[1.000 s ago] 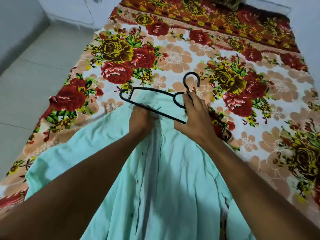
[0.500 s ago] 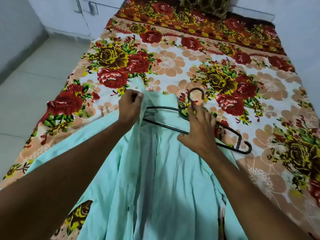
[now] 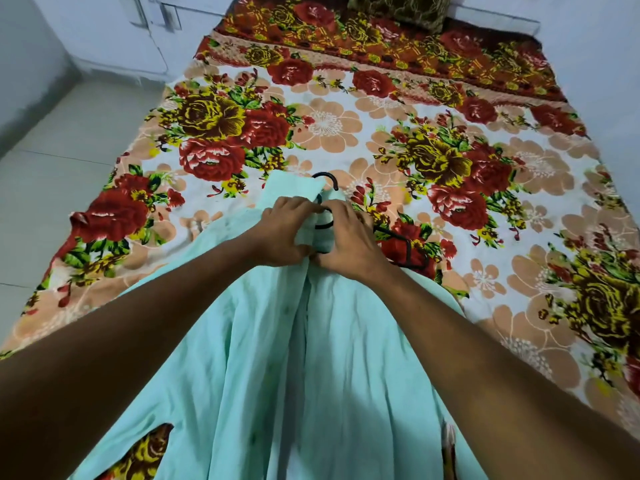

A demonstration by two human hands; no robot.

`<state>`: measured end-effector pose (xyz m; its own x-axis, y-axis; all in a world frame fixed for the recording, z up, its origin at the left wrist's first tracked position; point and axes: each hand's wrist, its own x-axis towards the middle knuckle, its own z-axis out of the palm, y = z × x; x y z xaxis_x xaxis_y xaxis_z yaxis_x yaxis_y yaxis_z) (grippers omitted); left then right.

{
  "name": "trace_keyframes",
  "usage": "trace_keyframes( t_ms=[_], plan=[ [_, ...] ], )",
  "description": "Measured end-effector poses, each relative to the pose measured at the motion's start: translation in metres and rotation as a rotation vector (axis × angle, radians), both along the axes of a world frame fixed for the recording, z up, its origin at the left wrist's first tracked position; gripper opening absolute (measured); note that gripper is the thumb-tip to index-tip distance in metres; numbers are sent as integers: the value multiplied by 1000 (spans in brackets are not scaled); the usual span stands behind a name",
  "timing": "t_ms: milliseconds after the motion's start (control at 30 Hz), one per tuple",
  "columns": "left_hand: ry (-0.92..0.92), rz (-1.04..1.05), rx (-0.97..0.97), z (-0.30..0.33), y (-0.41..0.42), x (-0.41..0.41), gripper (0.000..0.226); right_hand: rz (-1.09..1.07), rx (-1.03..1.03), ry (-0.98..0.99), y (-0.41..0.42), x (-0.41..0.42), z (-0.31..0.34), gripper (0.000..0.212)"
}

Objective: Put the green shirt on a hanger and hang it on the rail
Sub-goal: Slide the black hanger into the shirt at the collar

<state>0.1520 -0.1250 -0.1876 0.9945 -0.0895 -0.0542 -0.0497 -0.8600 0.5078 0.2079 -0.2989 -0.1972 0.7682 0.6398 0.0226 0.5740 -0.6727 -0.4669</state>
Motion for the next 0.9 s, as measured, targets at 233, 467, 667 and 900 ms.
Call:
trace_keyframes(
  t_ms=[233,467,667,900],
  plan=[
    [-16,-174,467,0,2,11,110,42,148,-105,-2,1,1,83],
    [-84,-57,343,-7,3,11,114,87,179,-245,-5,-5,0,83],
    [-51,33,190,-4,16,16,112,-188,365,-513,-13,-62,-22,16],
    [-129,87,70,2,20,18,107,-508,30,-77,33,-53,-41,40]
  ],
)
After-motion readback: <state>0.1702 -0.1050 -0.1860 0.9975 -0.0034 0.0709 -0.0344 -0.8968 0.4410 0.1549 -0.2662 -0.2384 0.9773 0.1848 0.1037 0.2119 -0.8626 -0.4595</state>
